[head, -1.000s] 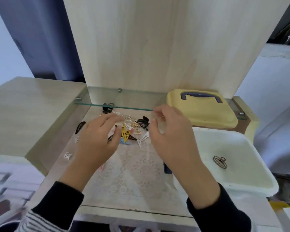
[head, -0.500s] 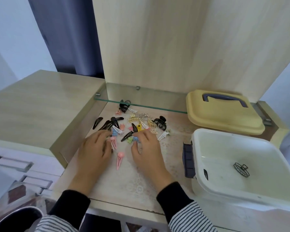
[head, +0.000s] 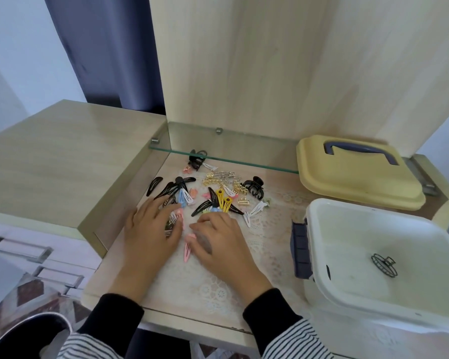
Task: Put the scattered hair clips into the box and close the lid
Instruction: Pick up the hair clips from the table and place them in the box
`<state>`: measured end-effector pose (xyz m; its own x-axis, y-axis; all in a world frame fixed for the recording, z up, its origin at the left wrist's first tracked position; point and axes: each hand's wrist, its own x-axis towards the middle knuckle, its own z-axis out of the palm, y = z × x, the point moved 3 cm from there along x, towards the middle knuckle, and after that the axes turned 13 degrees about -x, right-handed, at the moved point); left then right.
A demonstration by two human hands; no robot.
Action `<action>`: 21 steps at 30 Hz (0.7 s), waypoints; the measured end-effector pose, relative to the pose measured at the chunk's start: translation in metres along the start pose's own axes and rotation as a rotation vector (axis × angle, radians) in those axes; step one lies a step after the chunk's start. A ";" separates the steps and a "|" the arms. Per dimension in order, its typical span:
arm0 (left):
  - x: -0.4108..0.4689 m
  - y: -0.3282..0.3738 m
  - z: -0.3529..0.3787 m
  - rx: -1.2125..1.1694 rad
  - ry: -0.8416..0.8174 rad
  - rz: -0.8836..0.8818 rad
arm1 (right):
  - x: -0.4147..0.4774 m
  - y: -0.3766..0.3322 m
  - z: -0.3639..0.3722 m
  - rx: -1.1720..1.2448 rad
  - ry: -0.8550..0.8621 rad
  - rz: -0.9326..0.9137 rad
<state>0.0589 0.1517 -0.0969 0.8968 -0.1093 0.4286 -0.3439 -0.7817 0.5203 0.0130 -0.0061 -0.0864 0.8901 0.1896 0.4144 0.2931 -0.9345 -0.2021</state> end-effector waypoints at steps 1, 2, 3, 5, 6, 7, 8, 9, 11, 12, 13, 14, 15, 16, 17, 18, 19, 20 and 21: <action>0.000 0.000 -0.001 0.004 0.006 -0.008 | 0.000 0.000 0.000 0.000 -0.010 -0.003; -0.001 0.000 -0.001 0.009 0.009 -0.017 | 0.000 0.001 0.001 0.003 -0.015 -0.006; -0.001 0.001 -0.001 0.012 0.012 -0.025 | 0.000 0.001 0.002 0.006 -0.014 -0.007; -0.002 0.001 0.000 0.024 0.014 -0.027 | 0.000 0.001 0.003 0.010 -0.009 -0.006; -0.002 0.002 0.000 0.034 0.016 -0.024 | -0.001 0.002 0.003 0.013 -0.006 -0.004; -0.002 0.002 0.000 0.043 0.019 -0.023 | -0.001 0.002 0.004 0.017 -0.006 -0.001; -0.002 0.002 0.001 0.047 0.017 -0.023 | -0.001 0.003 0.004 0.020 -0.009 0.002; -0.002 0.002 0.001 0.050 0.013 -0.025 | -0.001 0.003 0.004 0.022 -0.009 0.004; -0.002 0.001 0.002 0.054 0.007 -0.025 | -0.001 0.004 0.003 0.026 -0.005 0.010; -0.003 0.001 0.002 0.050 0.008 -0.023 | -0.001 0.004 0.003 0.027 -0.004 0.015; -0.003 0.002 0.002 0.040 0.012 -0.019 | -0.001 0.004 0.003 0.028 -0.003 0.021; -0.003 0.003 0.001 0.026 0.018 -0.013 | 0.000 0.005 0.003 0.027 0.001 0.027; -0.003 0.003 0.001 0.011 0.025 -0.005 | 0.000 0.005 0.003 0.026 0.004 0.032; -0.003 0.004 0.000 -0.005 0.030 0.005 | 0.000 0.006 0.003 0.025 0.006 0.036; -0.003 0.005 -0.001 -0.019 0.035 0.015 | 0.000 0.006 0.003 0.024 0.006 0.040; -0.003 0.006 -0.001 -0.032 0.037 0.024 | 0.001 0.006 0.003 0.024 0.006 0.044; -0.003 0.006 -0.002 -0.045 0.038 0.031 | 0.001 0.006 0.003 0.026 0.006 0.048; -0.003 0.007 -0.004 -0.059 0.036 0.037 | 0.001 0.005 0.003 0.030 0.007 0.054; -0.003 0.008 -0.004 -0.072 0.032 0.044 | 0.001 0.006 0.002 0.035 0.009 0.062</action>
<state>0.0526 0.1485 -0.0908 0.8714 -0.1217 0.4752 -0.4030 -0.7300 0.5520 0.0160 -0.0109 -0.0889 0.9039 0.1292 0.4077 0.2500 -0.9330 -0.2587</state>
